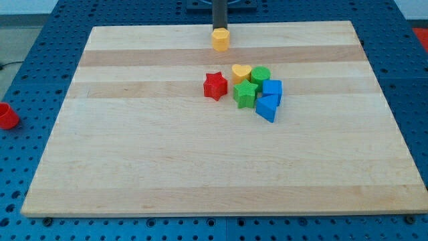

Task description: Push the yellow hexagon to the top of the red star

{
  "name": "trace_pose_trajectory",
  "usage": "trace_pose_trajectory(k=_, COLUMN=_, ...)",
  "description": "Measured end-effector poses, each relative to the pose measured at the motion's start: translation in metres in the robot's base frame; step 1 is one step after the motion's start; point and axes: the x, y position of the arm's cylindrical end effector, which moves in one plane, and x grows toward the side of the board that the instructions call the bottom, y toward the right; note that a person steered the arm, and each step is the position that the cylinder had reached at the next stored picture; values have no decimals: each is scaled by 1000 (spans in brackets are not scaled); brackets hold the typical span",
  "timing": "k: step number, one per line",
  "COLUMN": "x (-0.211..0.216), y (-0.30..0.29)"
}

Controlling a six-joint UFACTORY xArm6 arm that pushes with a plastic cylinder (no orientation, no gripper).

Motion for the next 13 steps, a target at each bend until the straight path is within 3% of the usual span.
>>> trace_pose_trajectory(k=2, x=59, y=-40)
trace_pose_trajectory(k=3, x=62, y=-43)
trace_pose_trajectory(k=6, x=62, y=-68)
trace_pose_trajectory(k=7, x=60, y=-37)
trace_pose_trajectory(k=8, x=26, y=-28)
trace_pose_trajectory(k=9, x=44, y=10)
trace_pose_trajectory(k=11, x=104, y=-20)
trace_pose_trajectory(k=13, x=124, y=-36)
